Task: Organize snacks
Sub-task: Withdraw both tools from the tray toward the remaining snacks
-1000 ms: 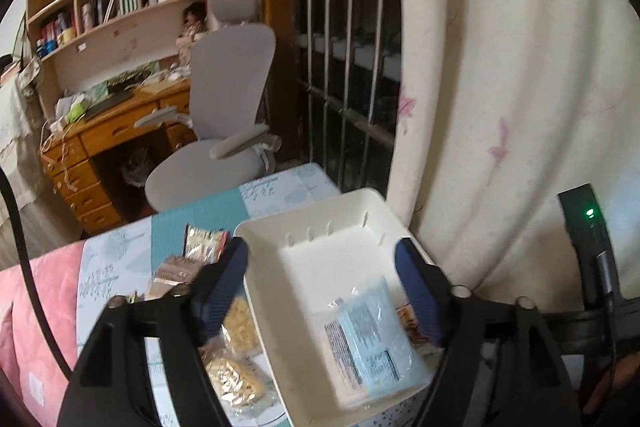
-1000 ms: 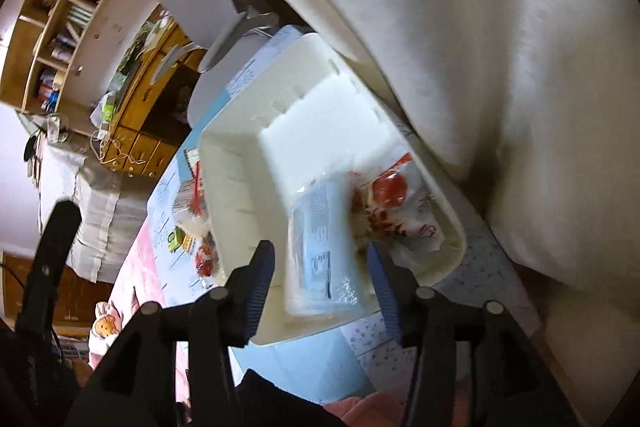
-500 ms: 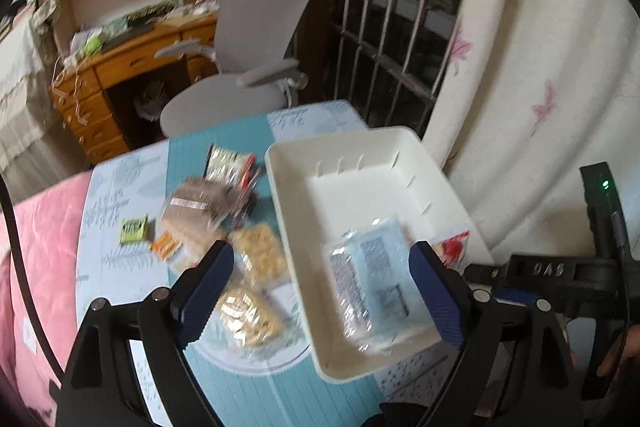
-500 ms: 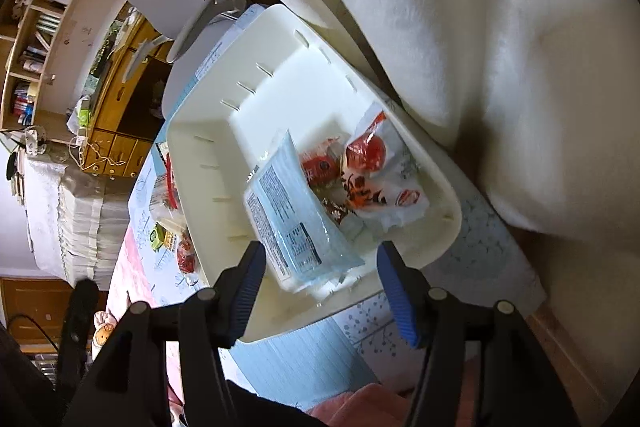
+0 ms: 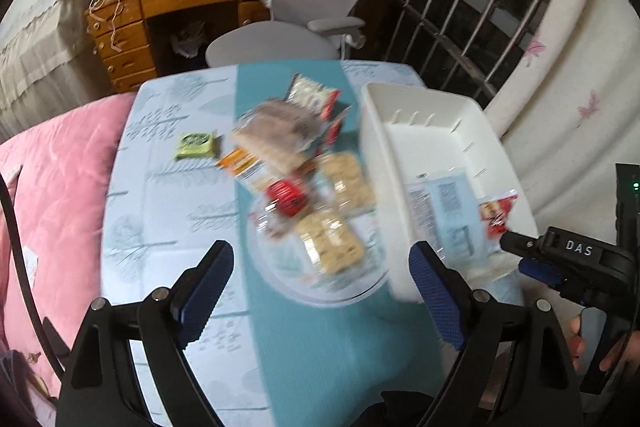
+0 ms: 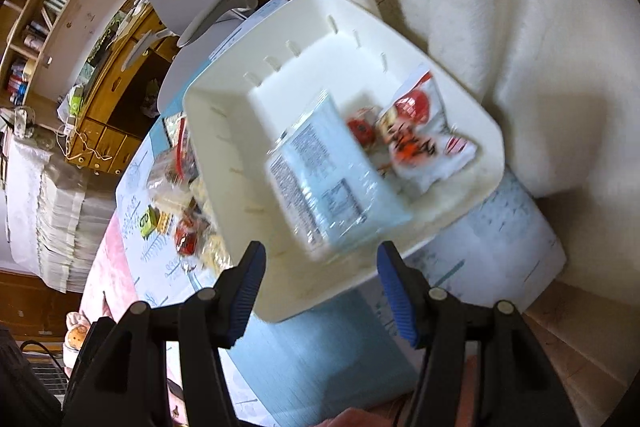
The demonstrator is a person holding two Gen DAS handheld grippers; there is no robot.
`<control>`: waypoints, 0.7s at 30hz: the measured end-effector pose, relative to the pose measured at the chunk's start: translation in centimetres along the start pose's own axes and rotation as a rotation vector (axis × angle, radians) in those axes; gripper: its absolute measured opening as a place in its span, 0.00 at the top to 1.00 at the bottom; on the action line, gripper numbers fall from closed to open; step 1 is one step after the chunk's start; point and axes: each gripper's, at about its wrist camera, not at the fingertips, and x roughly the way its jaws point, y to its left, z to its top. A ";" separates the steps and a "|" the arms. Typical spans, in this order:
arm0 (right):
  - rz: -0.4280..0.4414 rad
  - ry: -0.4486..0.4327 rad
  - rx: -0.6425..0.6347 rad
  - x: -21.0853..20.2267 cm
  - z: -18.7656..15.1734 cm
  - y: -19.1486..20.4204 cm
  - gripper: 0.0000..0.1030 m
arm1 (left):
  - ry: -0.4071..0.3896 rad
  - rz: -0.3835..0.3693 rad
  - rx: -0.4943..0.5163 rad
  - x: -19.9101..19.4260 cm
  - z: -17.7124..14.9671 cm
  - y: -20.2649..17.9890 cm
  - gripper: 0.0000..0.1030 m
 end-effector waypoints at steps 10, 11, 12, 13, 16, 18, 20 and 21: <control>-0.039 -0.043 -0.022 0.7 -5.8 5.3 0.44 | 0.049 -0.013 -0.009 -0.8 -1.0 8.4 0.14; -0.044 -0.047 -0.021 0.8 -6.2 5.7 0.44 | 0.055 -0.016 -0.011 -0.8 -1.0 9.3 0.14; -0.050 -0.053 -0.017 0.8 -6.6 6.2 0.44 | 0.059 -0.018 -0.012 -0.7 -0.9 9.9 0.14; -0.056 -0.059 -0.014 0.9 -7.0 6.6 0.44 | 0.063 -0.019 -0.013 -0.6 -0.8 10.6 0.14; -0.073 -0.066 -0.012 1.3 -8.1 7.9 0.44 | 0.081 -0.021 -0.016 -0.3 -0.3 12.6 0.14; -0.073 -0.062 -0.013 1.6 -8.6 8.6 0.44 | 0.089 -0.027 -0.021 0.1 0.1 13.6 0.14; -0.071 -0.061 -0.023 1.9 -9.1 9.3 0.44 | 0.094 -0.029 -0.030 0.6 0.7 14.7 0.14; -0.069 -0.060 -0.030 2.1 -9.3 9.7 0.44 | 0.095 -0.025 -0.033 0.8 0.9 15.0 0.14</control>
